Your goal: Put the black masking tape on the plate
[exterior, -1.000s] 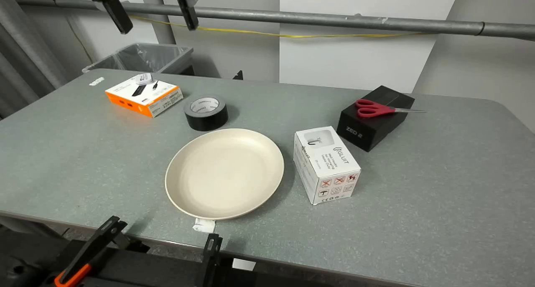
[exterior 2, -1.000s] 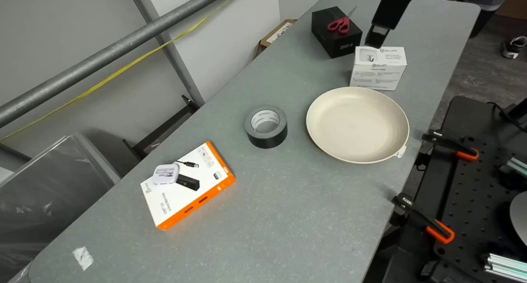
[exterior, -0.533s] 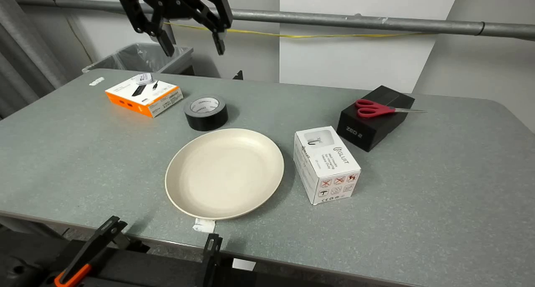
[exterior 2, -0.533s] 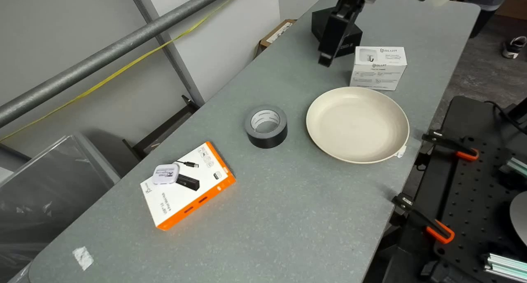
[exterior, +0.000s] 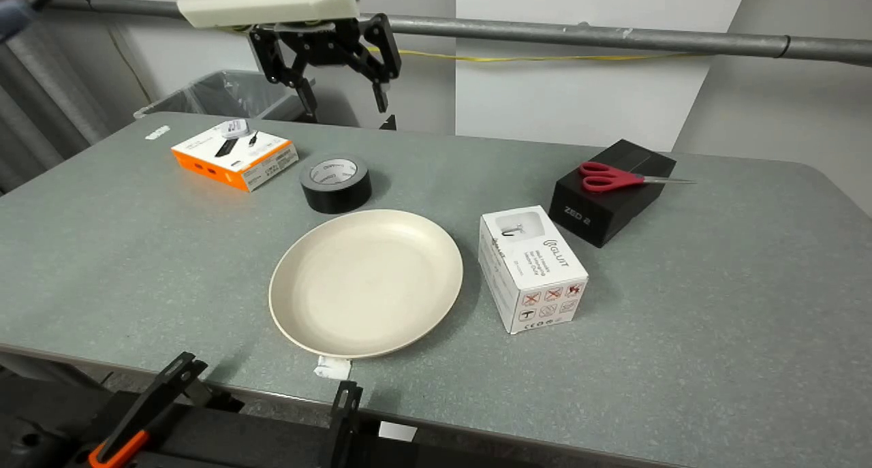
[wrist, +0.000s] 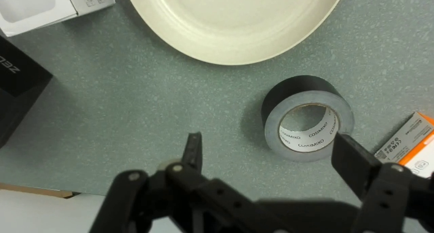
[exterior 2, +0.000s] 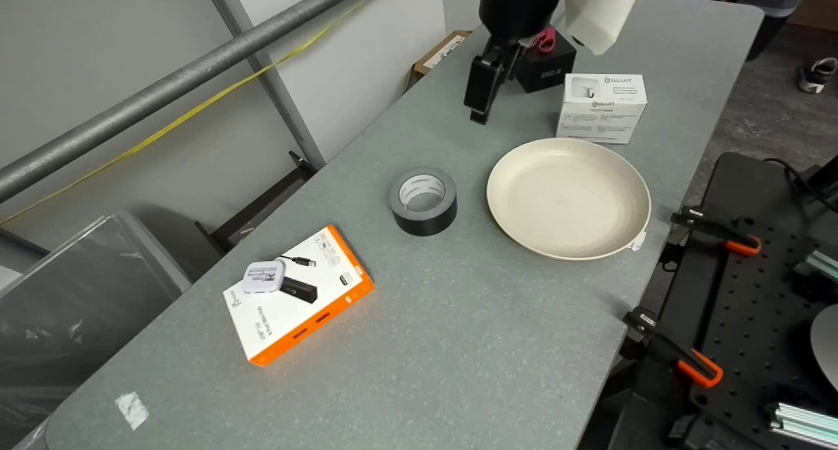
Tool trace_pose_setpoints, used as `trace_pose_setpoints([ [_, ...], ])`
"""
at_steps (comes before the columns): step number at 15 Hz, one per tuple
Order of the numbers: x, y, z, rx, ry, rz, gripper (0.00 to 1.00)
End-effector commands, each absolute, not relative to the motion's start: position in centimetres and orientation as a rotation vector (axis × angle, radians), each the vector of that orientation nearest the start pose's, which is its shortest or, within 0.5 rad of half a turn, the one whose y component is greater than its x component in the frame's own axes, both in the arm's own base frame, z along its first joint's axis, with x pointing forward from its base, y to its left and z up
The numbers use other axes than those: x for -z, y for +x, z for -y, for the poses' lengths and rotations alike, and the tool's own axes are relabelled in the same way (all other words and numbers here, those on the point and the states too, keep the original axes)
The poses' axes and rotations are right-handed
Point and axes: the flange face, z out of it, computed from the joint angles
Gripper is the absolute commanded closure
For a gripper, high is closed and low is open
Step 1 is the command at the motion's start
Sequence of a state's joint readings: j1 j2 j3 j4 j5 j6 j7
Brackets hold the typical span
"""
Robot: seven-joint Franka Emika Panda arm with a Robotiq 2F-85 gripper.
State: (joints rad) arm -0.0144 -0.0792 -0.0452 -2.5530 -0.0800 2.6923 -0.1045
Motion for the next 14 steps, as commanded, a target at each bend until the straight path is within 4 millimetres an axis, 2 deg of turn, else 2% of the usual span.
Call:
trace_pose_setpoints([
  [1, -32.0, 46.9, 2.5, 0.343, -3.175, 0.179, 0.00],
  [3, -31.5, 47.7, 2.3, 0.350, -3.161, 0.172, 0.00],
  [5, -29.1, 49.9, 2.3, 0.344, -3.172, 0.113, 0.00],
  [10, -22.7, 53.9, 1.3, 0.221, -3.155, 0.055, 0.00],
  [14, -19.2, 56.6, 0.4, 0.175, -3.150, 0.043, 0.00],
])
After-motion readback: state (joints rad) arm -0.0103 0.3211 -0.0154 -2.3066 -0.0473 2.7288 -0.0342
